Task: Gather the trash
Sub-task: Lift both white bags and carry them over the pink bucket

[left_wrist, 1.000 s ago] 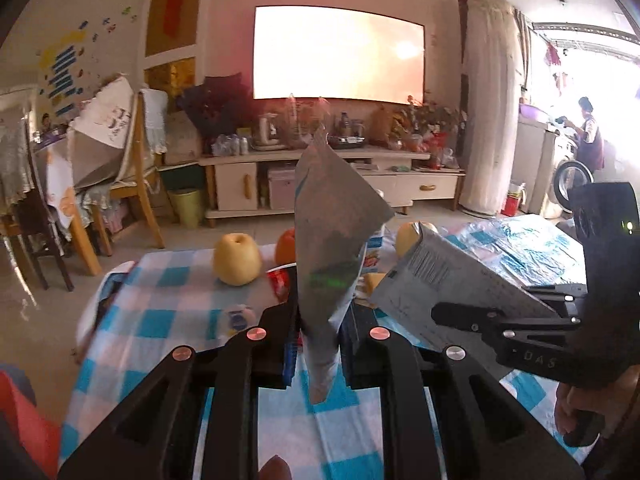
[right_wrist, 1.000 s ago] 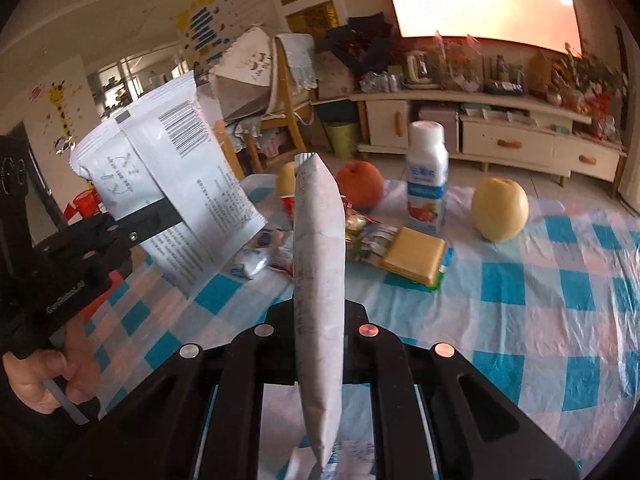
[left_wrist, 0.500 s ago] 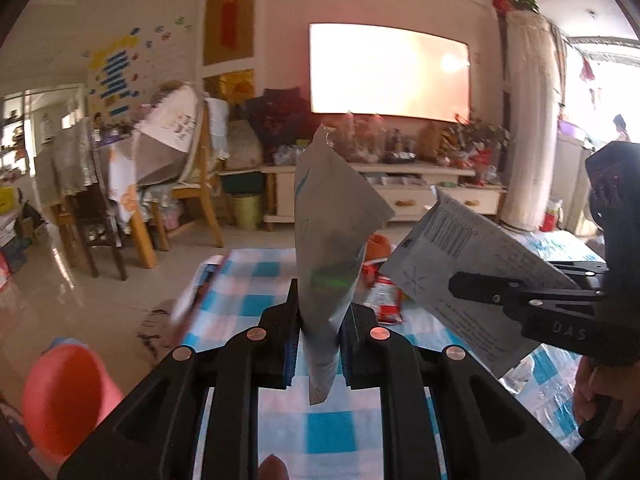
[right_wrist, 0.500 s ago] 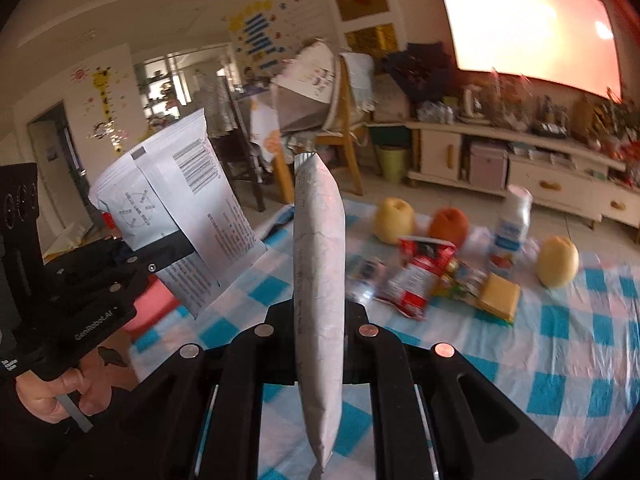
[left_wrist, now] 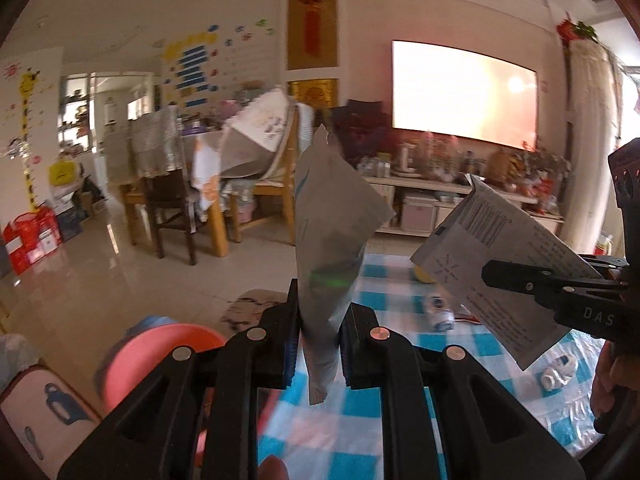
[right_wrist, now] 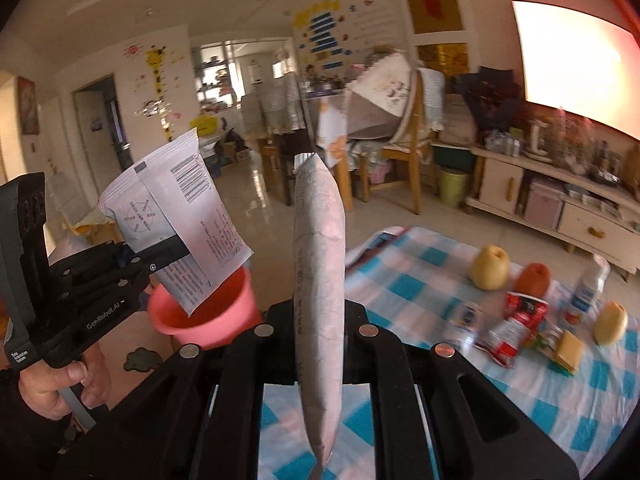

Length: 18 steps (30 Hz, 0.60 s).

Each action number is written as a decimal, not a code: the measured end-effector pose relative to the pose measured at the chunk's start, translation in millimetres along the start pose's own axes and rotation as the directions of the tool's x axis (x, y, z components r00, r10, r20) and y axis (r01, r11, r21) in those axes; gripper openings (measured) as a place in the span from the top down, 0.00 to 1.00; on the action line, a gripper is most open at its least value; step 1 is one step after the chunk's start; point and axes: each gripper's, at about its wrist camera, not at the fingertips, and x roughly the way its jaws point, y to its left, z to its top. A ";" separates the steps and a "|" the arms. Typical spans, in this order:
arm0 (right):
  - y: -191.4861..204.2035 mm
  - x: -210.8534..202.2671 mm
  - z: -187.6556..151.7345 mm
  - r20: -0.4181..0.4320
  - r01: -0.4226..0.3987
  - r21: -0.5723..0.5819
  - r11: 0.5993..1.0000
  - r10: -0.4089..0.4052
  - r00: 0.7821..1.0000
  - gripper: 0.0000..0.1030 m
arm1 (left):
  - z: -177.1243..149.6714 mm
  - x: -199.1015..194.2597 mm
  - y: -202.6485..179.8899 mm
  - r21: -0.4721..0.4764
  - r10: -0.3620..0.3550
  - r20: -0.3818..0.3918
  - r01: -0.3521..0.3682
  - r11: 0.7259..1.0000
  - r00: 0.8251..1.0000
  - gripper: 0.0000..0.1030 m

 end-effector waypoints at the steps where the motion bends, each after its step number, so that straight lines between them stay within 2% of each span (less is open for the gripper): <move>1: 8.9 6.5 3.9 -0.003 -0.014 -0.010 1.000 0.014 1.000 0.88 | 0.2 -2.6 10.2 -0.008 0.016 0.001 -0.016 1.000 1.000 0.83; 12: 95.4 84.3 42.4 -0.047 -0.151 -0.091 0.984 0.147 0.988 0.88 | -0.3 -7.5 111.0 -0.065 0.165 -0.029 -0.166 0.984 0.986 0.83; 18: 129.3 125.6 55.1 -0.077 -0.198 -0.111 0.974 0.190 0.979 0.88 | -3.2 1.9 155.6 -0.099 0.214 -0.053 -0.218 0.971 0.976 0.83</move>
